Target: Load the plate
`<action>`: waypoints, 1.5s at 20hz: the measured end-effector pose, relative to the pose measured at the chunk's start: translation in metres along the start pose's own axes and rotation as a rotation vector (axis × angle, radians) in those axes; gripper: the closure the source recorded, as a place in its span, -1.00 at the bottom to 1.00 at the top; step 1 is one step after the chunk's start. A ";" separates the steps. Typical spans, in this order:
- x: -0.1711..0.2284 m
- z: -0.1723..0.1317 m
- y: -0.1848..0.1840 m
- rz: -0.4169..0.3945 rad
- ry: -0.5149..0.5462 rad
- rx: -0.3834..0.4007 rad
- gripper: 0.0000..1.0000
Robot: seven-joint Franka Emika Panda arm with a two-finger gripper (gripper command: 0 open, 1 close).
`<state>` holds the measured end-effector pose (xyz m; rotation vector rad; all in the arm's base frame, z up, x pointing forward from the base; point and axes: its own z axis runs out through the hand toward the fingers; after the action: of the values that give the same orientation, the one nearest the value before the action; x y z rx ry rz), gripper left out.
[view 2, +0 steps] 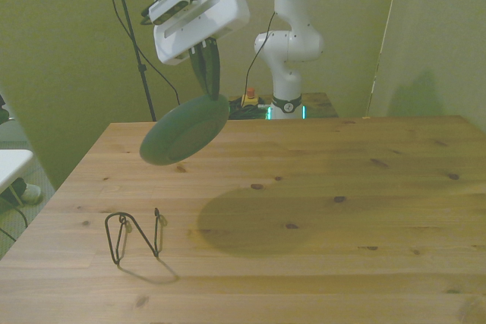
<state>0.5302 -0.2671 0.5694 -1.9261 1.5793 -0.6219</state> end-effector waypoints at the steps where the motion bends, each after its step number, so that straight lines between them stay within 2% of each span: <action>1: 0.008 0.003 0.002 -0.003 0.013 0.024 1.00; 10: 0.073 -0.001 0.008 -0.034 0.062 0.211 1.00; 17: 0.107 0.028 0.019 -0.057 0.050 0.322 1.00; 22: 0.117 0.050 0.033 -0.079 0.042 0.322 1.00; 30: 0.117 0.054 0.036 -0.077 0.039 0.338 1.00</action>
<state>0.5634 -0.3797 0.5057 -1.7341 1.3278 -0.9007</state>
